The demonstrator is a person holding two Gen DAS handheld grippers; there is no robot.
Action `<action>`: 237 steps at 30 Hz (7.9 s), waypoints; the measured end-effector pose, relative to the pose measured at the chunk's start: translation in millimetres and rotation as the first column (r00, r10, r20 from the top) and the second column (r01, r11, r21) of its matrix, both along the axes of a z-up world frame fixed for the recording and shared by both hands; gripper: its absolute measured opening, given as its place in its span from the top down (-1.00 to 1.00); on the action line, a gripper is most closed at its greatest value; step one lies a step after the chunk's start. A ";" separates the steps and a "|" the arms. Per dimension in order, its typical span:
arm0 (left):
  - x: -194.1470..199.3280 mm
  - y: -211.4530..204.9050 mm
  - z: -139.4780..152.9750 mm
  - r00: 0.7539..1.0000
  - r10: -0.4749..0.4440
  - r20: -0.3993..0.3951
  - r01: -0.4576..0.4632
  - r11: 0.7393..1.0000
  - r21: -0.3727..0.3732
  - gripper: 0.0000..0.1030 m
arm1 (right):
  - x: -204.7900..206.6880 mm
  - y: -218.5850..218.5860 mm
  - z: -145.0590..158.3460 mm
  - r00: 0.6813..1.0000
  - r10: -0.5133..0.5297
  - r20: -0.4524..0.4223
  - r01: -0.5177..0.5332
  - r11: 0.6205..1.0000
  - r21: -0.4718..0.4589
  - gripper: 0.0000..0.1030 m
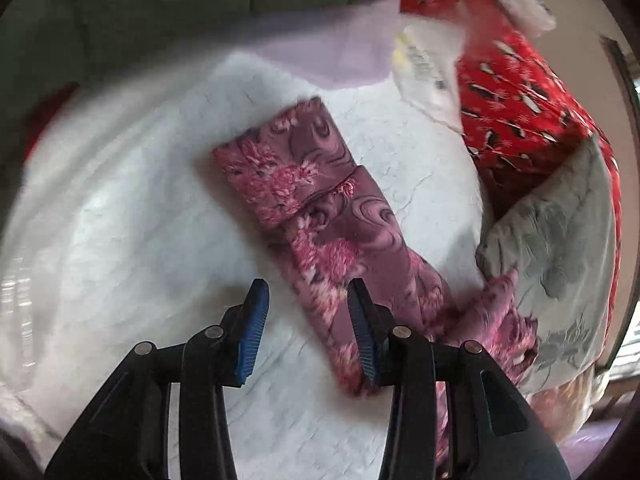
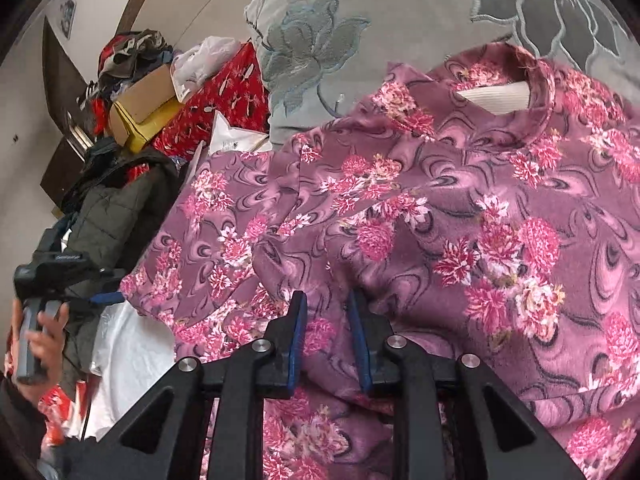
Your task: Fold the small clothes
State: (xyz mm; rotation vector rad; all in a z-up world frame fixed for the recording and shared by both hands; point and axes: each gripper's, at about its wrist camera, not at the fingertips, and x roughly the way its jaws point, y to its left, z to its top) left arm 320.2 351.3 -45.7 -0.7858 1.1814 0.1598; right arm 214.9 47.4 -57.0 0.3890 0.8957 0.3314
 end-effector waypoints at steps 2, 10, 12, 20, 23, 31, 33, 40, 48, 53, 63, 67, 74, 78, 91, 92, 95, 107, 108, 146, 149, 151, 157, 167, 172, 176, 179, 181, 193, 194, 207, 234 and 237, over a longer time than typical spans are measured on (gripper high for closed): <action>6.8 -4.0 -8.2 1.000 0.024 0.009 -0.024 0.999 -0.038 0.25 | 0.1 -0.4 -0.2 1.000 -0.001 0.009 0.001 1.000 0.006 0.54; 13.7 -1.5 16.5 0.992 0.059 0.113 -0.066 0.996 0.062 0.95 | -2.2 -1.1 -1.2 1.000 -0.004 0.027 0.003 1.000 0.018 0.54; 3.4 4.1 38.4 0.985 0.056 0.160 -0.084 0.982 0.169 0.95 | -2.6 -1.8 -1.3 1.000 -0.004 0.029 0.004 1.000 0.024 0.55; -27.0 40.8 30.4 0.992 0.074 0.105 -0.102 0.951 0.292 0.94 | -3.2 -3.6 -2.0 0.999 -0.004 0.032 0.003 0.999 0.033 0.55; -35.6 61.5 6.2 0.983 0.143 0.114 -0.153 0.984 0.086 0.90 | -3.5 -4.0 -1.6 0.999 -0.004 0.032 0.003 0.999 0.032 0.55; -23.0 79.5 -13.9 0.965 0.231 0.123 -0.226 0.973 -0.053 0.54 | -3.5 -4.3 -1.5 0.999 -0.003 0.033 0.002 0.999 0.035 0.55; -19.8 72.8 -3.5 0.968 0.206 0.145 -0.205 0.978 -0.025 0.83 | -3.6 -4.6 -1.5 0.999 -0.003 0.033 0.001 0.999 0.035 0.55; -18.0 21.4 54.6 0.962 0.076 0.262 -0.088 0.996 0.032 0.86 | -2.9 -4.6 -0.9 1.000 -0.002 0.023 0.001 0.999 0.037 0.55; -12.7 -62.7 107.7 0.935 -0.093 0.342 0.076 0.995 0.061 0.87 | 2.0 -17.7 24.5 0.996 0.034 -0.087 -0.034 0.999 -0.001 0.47; -5.8 -112.2 116.9 0.924 -0.164 0.346 0.154 0.986 0.057 0.87 | -9.8 -57.3 43.5 0.997 -0.007 -0.070 -0.009 0.977 -0.211 0.26; -6.2 -230.1 113.1 0.894 -0.324 0.310 0.314 0.946 0.083 0.87 | -44.6 -137.7 27.1 0.996 -0.070 -0.050 0.052 0.955 -0.292 0.26; -5.1 -277.6 103.3 0.875 -0.396 0.279 0.383 0.918 0.104 0.87 | -54.3 -131.1 22.1 0.999 -0.053 0.008 0.053 0.946 -0.318 0.15; -9.3 -363.9 50.7 0.821 -0.555 0.135 0.532 0.829 0.176 0.85 | -63.4 -138.1 21.0 0.997 -0.061 0.042 0.071 0.958 -0.278 0.11; -16.2 -389.5 12.2 0.785 -0.620 0.002 0.608 0.771 0.192 0.52 | -59.9 -139.6 20.6 0.997 -0.062 0.044 0.072 0.962 -0.262 0.10; -74.2 -246.6 13.9 0.896 -0.419 0.148 0.425 0.905 -0.003 0.05 | -39.0 -157.8 51.7 0.989 -0.149 -0.015 0.148 0.989 -0.009 -0.17; -72.1 -236.5 5.2 0.913 -0.387 0.132 0.395 0.918 -0.040 0.05 | -31.0 -155.4 50.3 0.986 -0.160 -0.037 0.160 0.987 0.008 -0.38; -71.0 -219.7 -7.4 0.932 -0.341 0.124 0.352 0.932 -0.087 0.05 | -3.8 -139.6 38.4 0.980 -0.160 -0.115 0.159 0.987 -0.018 -0.39; -72.9 -200.8 -15.6 0.945 -0.297 0.138 0.316 0.936 -0.157 0.05 | 2.8 -137.7 94.0 0.990 -0.129 0.062 0.128 0.992 0.021 0.83; -73.7 -199.8 -15.4 0.946 -0.293 0.138 0.313 0.936 -0.160 0.05 | 0.1 -147.0 98.5 0.986 -0.148 0.072 0.147 0.989 0.020 0.83; -52.3 -188.9 -25.1 0.995 0.003 0.096 0.039 0.898 -0.438 0.10 | -13.1 -232.6 88.8 0.951 -0.309 0.015 0.302 0.939 0.164 0.81; -49.9 -183.7 -12.3 0.991 0.000 0.131 0.049 0.926 -0.374 0.63 | -18.9 -238.7 106.6 0.947 -0.315 0.065 0.298 0.934 0.198 0.82; -49.6 -181.5 -4.0 0.987 -0.022 0.157 0.072 0.943 -0.324 0.69 | -26.4 -251.9 113.5 0.927 -0.360 0.102 0.330 0.915 0.233 0.83; -46.8 -189.4 -12.6 0.989 -0.115 0.095 0.130 0.977 -0.168 0.69 | -27.4 -267.9 57.6 0.913 -0.404 -0.060 0.408 0.905 0.123 0.83; -67.1 -199.2 1.6 0.964 -0.228 0.138 0.248 0.957 -0.151 0.55 | -54.8 -262.5 74.3 0.925 -0.379 0.009 0.378 0.925 0.045 0.67; -72.6 -225.9 -14.8 0.940 -0.334 0.073 0.340 0.937 -0.084 0.50 | -39.9 -247.2 20.1 0.927 -0.243 -0.286 0.244 0.969 -0.033 0.76; -84.8 -220.0 -13.7 0.932 -0.360 0.038 0.362 0.922 -0.140 0.50 | -53.1 -256.2 25.7 0.918 -0.248 -0.310 0.267 0.963 0.021 0.73; -102.0 -216.8 -10.9 0.922 -0.387 0.010 0.384 0.911 -0.150 0.49 | -69.2 -249.7 31.3 0.915 -0.222 -0.337 0.225 0.974 -0.030 0.71; -118.4 -213.5 -10.8 0.912 -0.411 -0.004 0.406 0.902 -0.150 0.49 | -83.5 -241.1 30.5 0.911 -0.204 -0.359 0.181 0.979 -0.096 0.68; -217.8 -180.6 -6.5 0.851 -0.521 -0.067 0.503 0.845 -0.179 0.32 | -232.7 -228.7 37.4 0.926 -0.151 -0.347 0.130 0.988 -0.083 0.61; -225.0 -175.6 -6.7 0.853 -0.518 -0.070 0.499 0.847 -0.181 0.28 | -246.2 -233.2 39.2 0.926 -0.152 -0.346 0.135 0.988 -0.073 0.60; -287.9 -145.5 -24.6 0.833 -0.547 -0.084 0.510 0.818 -0.267 -0.01 | -352.7 -263.7 6.3 0.920 -0.133 -0.368 0.143 0.990 0.000 0.09; -305.1 -173.1 -19.6 0.758 -0.643 -0.108 0.626 0.764 -0.156 0.77 | -345.7 -217.6 -10.6 0.929 0.035 -0.368 -0.054 0.998 -0.041 0.83; -303.2 -169.2 -2.3 0.759 -0.650 -0.024 0.628 0.742 -0.236 0.89 | -351.8 -217.1 7.4 0.939 0.079 -0.336 -0.074 0.997 0.027 0.86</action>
